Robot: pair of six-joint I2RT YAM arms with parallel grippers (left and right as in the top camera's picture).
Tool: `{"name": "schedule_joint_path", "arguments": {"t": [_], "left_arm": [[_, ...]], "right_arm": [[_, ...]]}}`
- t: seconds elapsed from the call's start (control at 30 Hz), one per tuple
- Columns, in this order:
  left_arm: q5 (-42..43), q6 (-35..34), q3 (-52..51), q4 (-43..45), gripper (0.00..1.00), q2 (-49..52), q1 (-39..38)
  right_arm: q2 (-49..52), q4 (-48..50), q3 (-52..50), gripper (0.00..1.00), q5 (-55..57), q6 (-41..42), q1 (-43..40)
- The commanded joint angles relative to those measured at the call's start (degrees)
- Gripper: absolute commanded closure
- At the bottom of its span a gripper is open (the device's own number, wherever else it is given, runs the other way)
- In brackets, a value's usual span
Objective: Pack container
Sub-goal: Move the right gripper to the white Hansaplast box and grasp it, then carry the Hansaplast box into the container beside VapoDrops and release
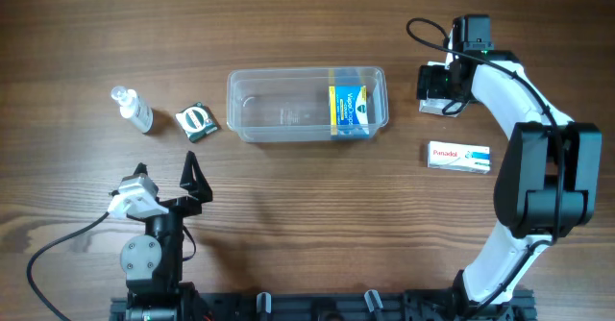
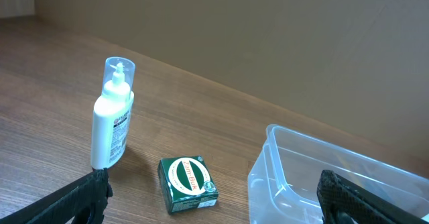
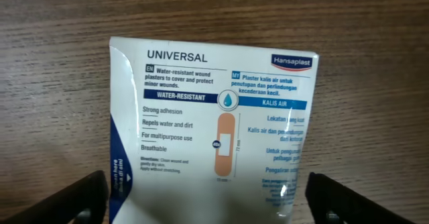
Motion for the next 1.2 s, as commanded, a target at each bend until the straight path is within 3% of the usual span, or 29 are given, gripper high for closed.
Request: {"name": "schedule_joint_path", "arguments": {"t": [0.0,0.7,0.93,1.17], "left_arm": [[-0.37,0.98,-0.15,-0.04,0.0,-0.42,-0.28],[-0.37,0.98,-0.15,-0.04,0.0,-0.42,-0.28],[-0.37,0.98,-0.15,-0.04,0.0,-0.42,-0.28],[-0.37,0.98,-0.15,-0.04,0.0,-0.42,-0.28]], "right_arm": [[2.38,-0.22,-1.2,0.1,-1.64,2.82,0.11],[3.85,-0.33,-0.35,0.21,-0.31,2.62,0.11],[-4.83,-3.19,-0.26,0.21,-2.12,2.8,0.13],[-15.74,-7.34,-0.26,0.22,-14.67,4.28,1.51]]}}
